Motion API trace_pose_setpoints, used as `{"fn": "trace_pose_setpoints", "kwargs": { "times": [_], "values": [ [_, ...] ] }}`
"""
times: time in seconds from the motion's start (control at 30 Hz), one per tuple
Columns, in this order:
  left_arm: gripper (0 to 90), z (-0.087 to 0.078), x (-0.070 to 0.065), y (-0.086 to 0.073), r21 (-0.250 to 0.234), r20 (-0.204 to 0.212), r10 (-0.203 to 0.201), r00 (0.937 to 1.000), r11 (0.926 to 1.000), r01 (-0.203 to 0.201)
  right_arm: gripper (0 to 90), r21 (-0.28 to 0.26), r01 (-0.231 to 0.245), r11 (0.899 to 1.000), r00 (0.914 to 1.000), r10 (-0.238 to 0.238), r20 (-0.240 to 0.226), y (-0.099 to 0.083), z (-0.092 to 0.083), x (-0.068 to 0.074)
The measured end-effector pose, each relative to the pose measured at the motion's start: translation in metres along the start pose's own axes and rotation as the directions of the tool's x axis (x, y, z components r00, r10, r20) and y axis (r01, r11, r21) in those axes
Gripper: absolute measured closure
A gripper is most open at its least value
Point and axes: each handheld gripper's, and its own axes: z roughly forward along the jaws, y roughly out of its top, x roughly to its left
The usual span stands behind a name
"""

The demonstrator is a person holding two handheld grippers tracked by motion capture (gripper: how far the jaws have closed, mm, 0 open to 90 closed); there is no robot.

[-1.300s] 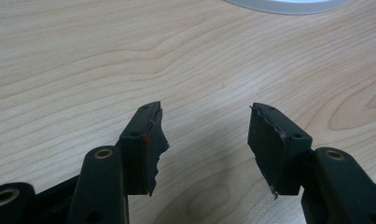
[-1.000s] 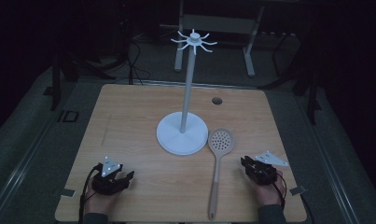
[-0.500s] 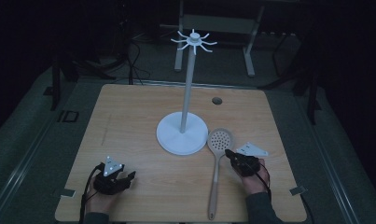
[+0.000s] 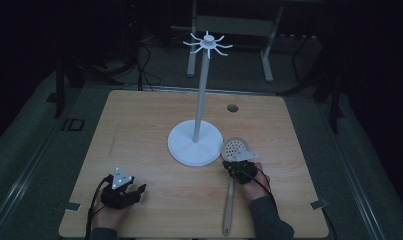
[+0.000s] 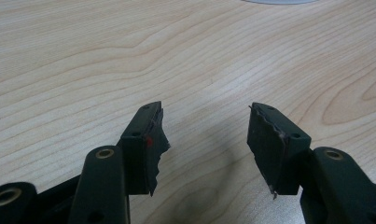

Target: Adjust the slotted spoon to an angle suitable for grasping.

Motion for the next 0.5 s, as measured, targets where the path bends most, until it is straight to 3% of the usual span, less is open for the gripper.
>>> {"fn": "trace_pose_setpoints", "kwargs": {
  "times": [0.17, 0.27, 0.4, 0.5],
  "values": [
    [45.7, 0.001, -0.001, 0.0, 0.003, 0.004, 0.003, 1.0, 1.0, -0.003, 90.0, 0.044, 0.011, 0.999, 0.9995, -0.012, 0.029, -0.001, 0.008, -0.003],
    [45.7, 0.001, -0.001, 0.0, 0.003, 0.004, 0.003, 1.0, 1.0, -0.003, 90.0, 0.045, 0.012, 0.999, 0.9997, -0.013, 0.02, -0.002, 0.01, -0.006],
    [45.6, 0.0, -0.001, 0.0, 0.001, 0.005, 0.001, 1.0, 1.0, -0.001, 90.0, 0.06, 0.033, 0.998, 0.9956, -0.038, 0.086, -0.001, 0.012, -0.005],
    [45.6, 0.0, 0.0, 0.0, 0.0, 0.007, 0.001, 1.0, 1.0, -0.001, 90.0, 0.059, 0.011, 0.998, 0.9927, -0.018, 0.119, -0.002, 0.013, -0.01]
  ]
}}
